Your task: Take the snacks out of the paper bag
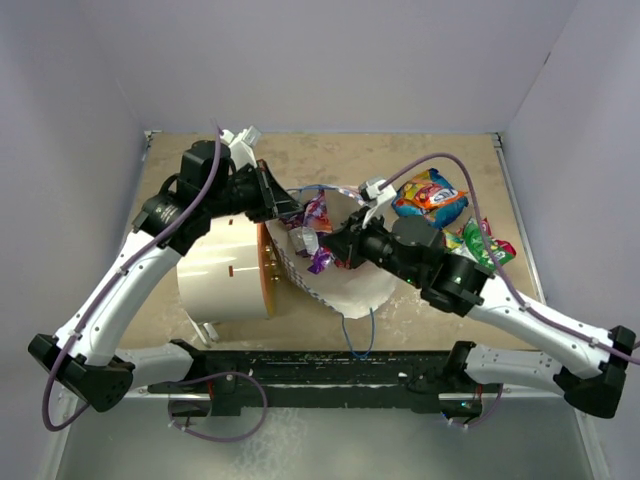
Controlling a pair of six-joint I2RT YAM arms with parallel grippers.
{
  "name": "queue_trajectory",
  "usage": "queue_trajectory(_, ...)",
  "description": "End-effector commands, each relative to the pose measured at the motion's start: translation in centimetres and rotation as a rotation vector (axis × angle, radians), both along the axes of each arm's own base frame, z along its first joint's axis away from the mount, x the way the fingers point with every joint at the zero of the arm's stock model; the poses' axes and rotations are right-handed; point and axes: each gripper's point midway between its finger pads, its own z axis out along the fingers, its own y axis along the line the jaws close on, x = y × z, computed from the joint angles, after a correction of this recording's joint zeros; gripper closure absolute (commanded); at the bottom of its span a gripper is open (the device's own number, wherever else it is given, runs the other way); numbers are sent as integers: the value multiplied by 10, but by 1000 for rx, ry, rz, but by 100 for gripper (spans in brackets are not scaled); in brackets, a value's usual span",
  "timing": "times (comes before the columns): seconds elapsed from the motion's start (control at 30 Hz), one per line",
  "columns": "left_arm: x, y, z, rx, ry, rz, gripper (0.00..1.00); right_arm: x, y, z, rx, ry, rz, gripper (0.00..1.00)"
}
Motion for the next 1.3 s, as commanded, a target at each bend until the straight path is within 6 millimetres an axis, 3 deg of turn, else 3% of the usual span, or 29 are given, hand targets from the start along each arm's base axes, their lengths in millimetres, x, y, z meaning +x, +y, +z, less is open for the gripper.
queue_trajectory(0.0,5,2,17,-33,-72,41,100,-29,-14,70,76,-112,117,100)
queue_trajectory(0.13,4,5,18,-39,-76,57,100,-37,-34,92,83,-139,102,100)
queue_trajectory(0.23,1,5,19,-44,-77,50,100,-30,-52,110,73,-168,19,100)
queue_trajectory(0.43,-8,0,17,-38,-69,-20,100,13,-106,146,-25,-314,-325,100)
queue_trajectory(0.6,-5,-1,29,-19,-131,-52,100,53,-153,143,-206,-319,-699,100)
queue_trajectory(0.7,-1,-2,35,5,-158,-63,100,80,-173,114,-342,-221,-816,100)
queue_trajectory(0.83,2,-8,38,8,-160,-103,100,100,-205,45,-445,11,-913,100)
queue_trajectory(0.93,0,-11,37,3,-160,-127,100,91,-229,-13,-448,226,-970,100)
queue_trajectory(1.03,0,-13,38,8,-172,-148,100,69,-262,-60,-434,429,-1090,100)
queue_trajectory(1.13,1,-17,38,12,-170,-181,100,55,-293,-84,-394,552,-1205,100)
queue_trajectory(1.27,1,-26,35,-9,-155,-226,100,47,-328,-96,-355,685,-1330,100)
